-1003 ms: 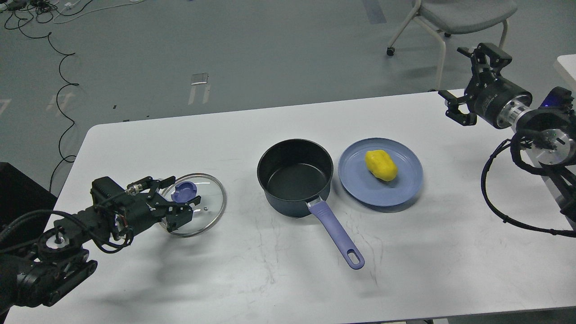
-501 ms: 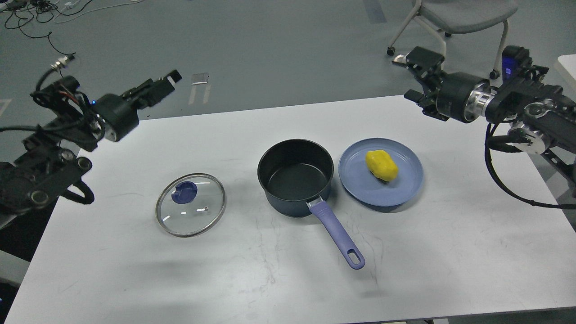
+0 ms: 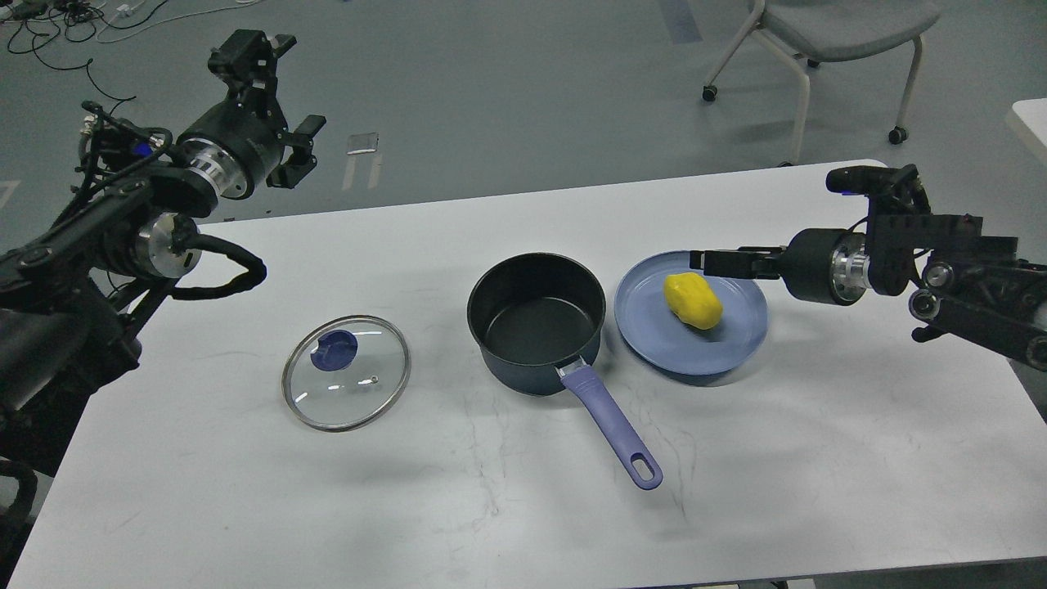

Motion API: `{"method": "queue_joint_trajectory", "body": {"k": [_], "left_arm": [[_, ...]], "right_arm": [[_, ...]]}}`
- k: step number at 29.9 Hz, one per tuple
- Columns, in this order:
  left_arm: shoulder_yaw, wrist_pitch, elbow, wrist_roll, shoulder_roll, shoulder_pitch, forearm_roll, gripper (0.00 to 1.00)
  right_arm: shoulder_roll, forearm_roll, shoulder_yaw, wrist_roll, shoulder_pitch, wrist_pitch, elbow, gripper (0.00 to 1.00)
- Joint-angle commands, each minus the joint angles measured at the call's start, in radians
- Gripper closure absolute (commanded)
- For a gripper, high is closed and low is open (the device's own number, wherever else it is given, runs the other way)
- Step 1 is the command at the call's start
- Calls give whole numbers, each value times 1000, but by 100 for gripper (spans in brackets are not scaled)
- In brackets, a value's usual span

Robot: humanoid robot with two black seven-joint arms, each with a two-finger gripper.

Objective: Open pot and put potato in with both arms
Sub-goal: 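Reach the right gripper to the yellow potato on the blue plate and grasp it, then lift the potato and carry it over the open saucepan with the right gripper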

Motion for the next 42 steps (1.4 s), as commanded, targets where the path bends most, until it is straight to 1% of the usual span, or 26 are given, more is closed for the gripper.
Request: {"method": "queue_joint_trajectory", "body": {"k": [1, 6, 7, 12, 15, 16, 19, 22, 24, 26, 27, 29, 30, 35, 38, 42], "left_arm": [[-52, -75, 9, 16, -44, 15, 2, 2], [-50, -75, 10, 16, -61, 28, 5, 2], [-52, -75, 10, 14, -61, 39, 6, 2], [-50, -77, 12, 6, -53, 59, 11, 2], [-50, -75, 12, 2, -50, 64, 25, 1], [-50, -75, 12, 0, -48, 64, 41, 2], [-50, -75, 12, 0, -44, 64, 74, 2], [-49, -69, 12, 2, -44, 64, 98, 1], [-53, -63, 12, 2, -44, 64, 115, 2], [-52, -59, 12, 2, -44, 62, 120, 2], [-50, -56, 12, 2, -44, 62, 120, 1], [-49, -49, 12, 0, -42, 62, 120, 2], [-47, -43, 12, 0, -41, 62, 120, 2], [-43, -37, 12, -3, -33, 68, 121, 2], [-43, -37, 12, -11, -31, 68, 135, 1], [-41, -37, 12, -11, -33, 68, 137, 2]], "right_arm": [[35, -23, -28, 13, 3, -18, -49, 0], [77, -62, -45, 13, 11, -19, -88, 0], [83, -72, -53, 13, 11, -22, -101, 2], [101, -80, -62, 13, 11, -24, -123, 4], [112, -97, -73, 13, 13, -24, -140, 8], [117, -103, -82, 13, 17, -27, -148, 15], [123, -103, -114, 13, 20, -41, -151, 25], [130, -103, -154, 11, 22, -60, -155, 30], [144, -103, -160, 11, 23, -82, -166, 36], [152, -101, -162, 11, 22, -99, -171, 51], [153, -101, -163, 11, 20, -103, -171, 56], [153, -103, -163, 8, 23, -105, -174, 60], [153, -101, -163, 5, 28, -105, -174, 64], [149, -89, -151, 2, 72, -113, -161, 64], [143, -86, -146, 3, 129, -126, -112, 64], [153, -86, -146, 9, 186, -166, -10, 64]]}}
